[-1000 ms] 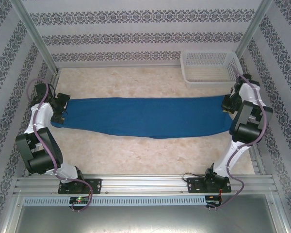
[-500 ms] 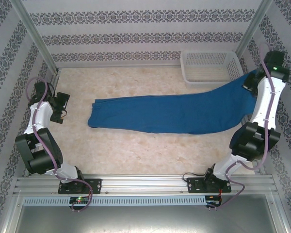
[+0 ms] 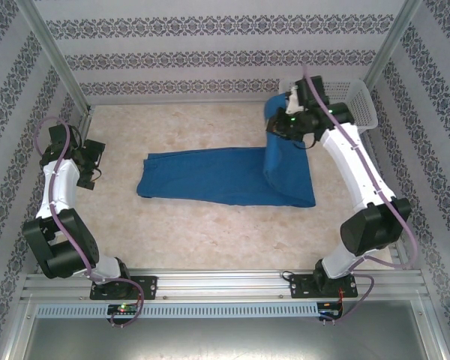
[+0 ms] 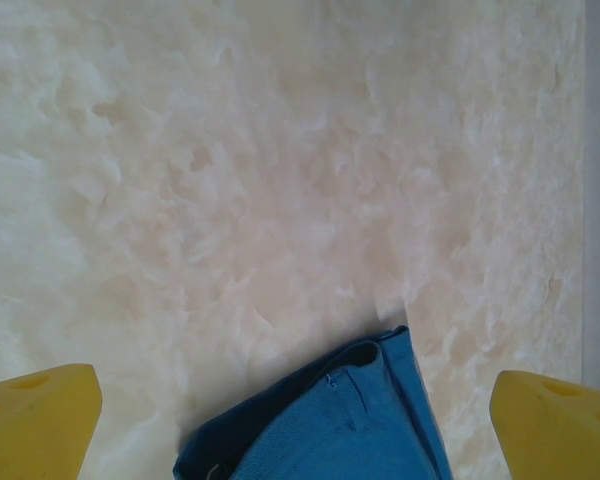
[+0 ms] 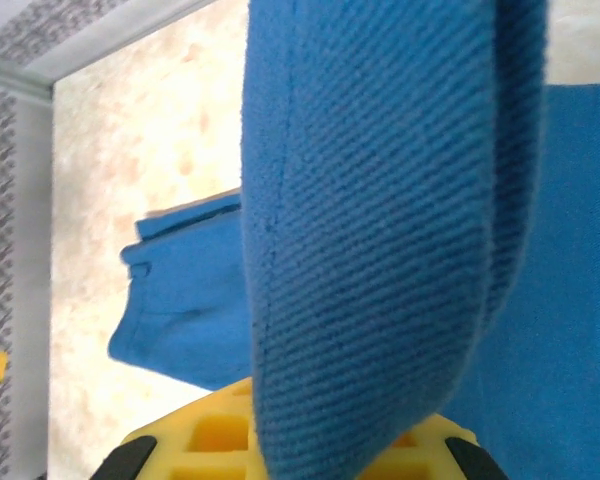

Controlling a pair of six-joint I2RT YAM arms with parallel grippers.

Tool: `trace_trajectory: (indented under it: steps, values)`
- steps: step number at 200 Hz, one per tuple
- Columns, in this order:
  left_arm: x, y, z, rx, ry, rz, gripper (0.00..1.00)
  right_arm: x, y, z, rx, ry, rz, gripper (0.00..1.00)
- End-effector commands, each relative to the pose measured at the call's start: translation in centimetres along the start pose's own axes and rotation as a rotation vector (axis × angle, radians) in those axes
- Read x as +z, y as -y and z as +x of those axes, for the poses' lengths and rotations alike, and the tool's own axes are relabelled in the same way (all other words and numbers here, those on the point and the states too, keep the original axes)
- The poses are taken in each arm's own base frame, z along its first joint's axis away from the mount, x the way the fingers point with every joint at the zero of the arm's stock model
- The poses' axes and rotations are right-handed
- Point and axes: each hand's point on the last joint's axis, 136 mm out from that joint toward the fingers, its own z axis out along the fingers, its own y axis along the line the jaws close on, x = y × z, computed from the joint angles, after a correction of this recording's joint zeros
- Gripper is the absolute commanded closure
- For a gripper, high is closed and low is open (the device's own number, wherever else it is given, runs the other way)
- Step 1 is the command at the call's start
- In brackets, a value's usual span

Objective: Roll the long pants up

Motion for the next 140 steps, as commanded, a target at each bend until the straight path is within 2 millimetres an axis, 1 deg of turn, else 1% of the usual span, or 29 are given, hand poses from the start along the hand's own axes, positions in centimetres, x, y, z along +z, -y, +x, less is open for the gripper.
trace_trajectory:
  steps: [1, 15, 27, 38, 43, 46, 51, 68, 105, 123, 140]
  values:
    - [-1.2, 0.4, 0.3, 0.008, 0.011, 0.000, 0.00, 3.8, -4.2, 0.1, 0.019, -0.009, -0.116, 1.00]
    - [-1.3, 0.5, 0.3, 0.013, 0.011, 0.001, 0.00, 6.3, -6.2, 1.0, 0.007, -0.052, -0.136, 1.00]
    - [-1.4, 0.5, 0.2, 0.016, 0.014, 0.001, 0.00, 8.1, -8.0, 1.4, -0.001, -0.076, -0.156, 1.00]
    - [-1.6, 0.6, 0.2, 0.020, 0.016, 0.002, 0.00, 9.2, -9.7, 1.5, -0.014, -0.088, -0.176, 1.00]
    - [-1.5, 0.6, 0.2, 0.022, 0.016, 0.001, 0.00, 10.0, -10.1, 1.8, -0.016, -0.102, -0.174, 1.00]
    - [-1.5, 0.6, 0.1, 0.021, 0.016, -0.001, 0.00, 10.0, -10.8, 1.6, -0.022, -0.097, -0.186, 1.00]
    - [-1.5, 0.6, 0.2, 0.021, 0.015, 0.000, 0.00, 10.7, -11.2, 1.9, -0.025, -0.109, -0.184, 1.00]
    - [-1.6, 0.7, 0.1, 0.023, 0.017, 0.003, 0.00, 12.1, -13.1, 2.5, -0.039, -0.137, -0.206, 1.00]
    - [-1.2, 0.7, 0.0, 0.026, 0.013, -0.001, 0.00, 13.9, -16.6, 3.2, -0.046, -0.165, -0.259, 1.00]
    - [-0.9, 0.7, 0.1, 0.024, 0.007, -0.003, 0.00, 14.7, -17.7, 3.9, -0.053, -0.184, -0.269, 1.00]
    - [-0.7, 0.6, 0.2, 0.023, 0.003, -0.005, 0.00, 15.8, -18.4, 5.1, -0.051, -0.218, -0.275, 1.00]
